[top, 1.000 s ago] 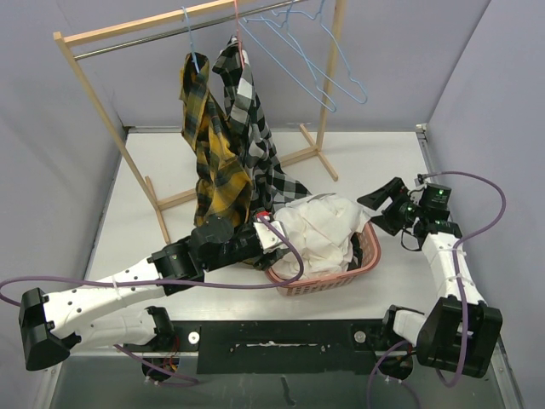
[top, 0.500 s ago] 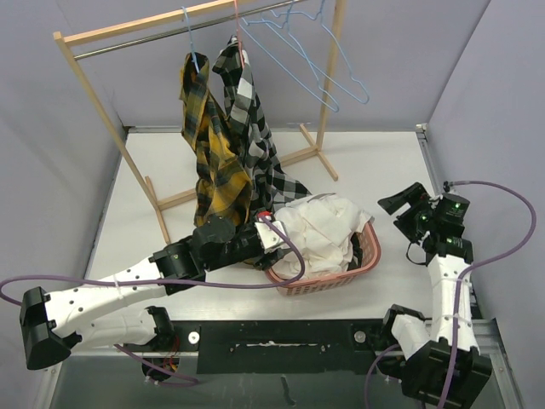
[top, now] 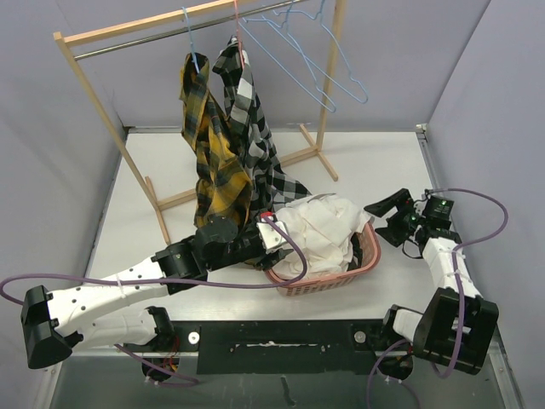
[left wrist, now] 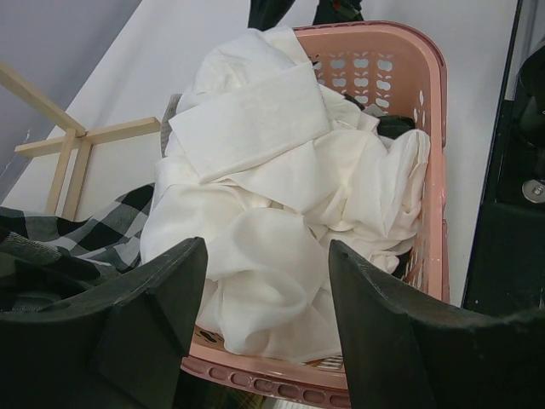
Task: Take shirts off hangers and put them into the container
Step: Adjust the shirt in the bin.
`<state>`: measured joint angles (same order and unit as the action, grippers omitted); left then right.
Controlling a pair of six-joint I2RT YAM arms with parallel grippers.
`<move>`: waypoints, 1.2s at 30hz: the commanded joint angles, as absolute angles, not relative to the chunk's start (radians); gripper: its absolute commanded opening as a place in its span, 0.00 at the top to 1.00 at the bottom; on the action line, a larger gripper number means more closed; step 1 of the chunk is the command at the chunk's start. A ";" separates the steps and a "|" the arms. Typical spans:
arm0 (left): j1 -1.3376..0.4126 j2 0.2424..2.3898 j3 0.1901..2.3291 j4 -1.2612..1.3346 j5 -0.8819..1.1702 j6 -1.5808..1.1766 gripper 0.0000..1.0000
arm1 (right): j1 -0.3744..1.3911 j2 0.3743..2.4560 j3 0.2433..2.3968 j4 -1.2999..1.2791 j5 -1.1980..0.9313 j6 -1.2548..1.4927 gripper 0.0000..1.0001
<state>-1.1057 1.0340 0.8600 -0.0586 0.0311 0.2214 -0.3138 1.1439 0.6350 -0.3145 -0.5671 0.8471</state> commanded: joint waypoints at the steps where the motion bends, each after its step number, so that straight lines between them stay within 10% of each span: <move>1: -1.112 1.032 0.891 -0.023 0.030 0.225 0.42 | -0.318 1.159 0.640 -0.157 -0.652 0.902 0.16; 17: -1.112 1.032 0.889 -0.025 0.022 0.233 0.42 | -0.303 1.344 0.622 0.037 -0.747 0.964 0.17; 36: -1.114 1.043 0.892 -0.026 0.031 0.230 0.42 | -0.266 1.070 0.526 -0.190 -0.713 0.870 0.18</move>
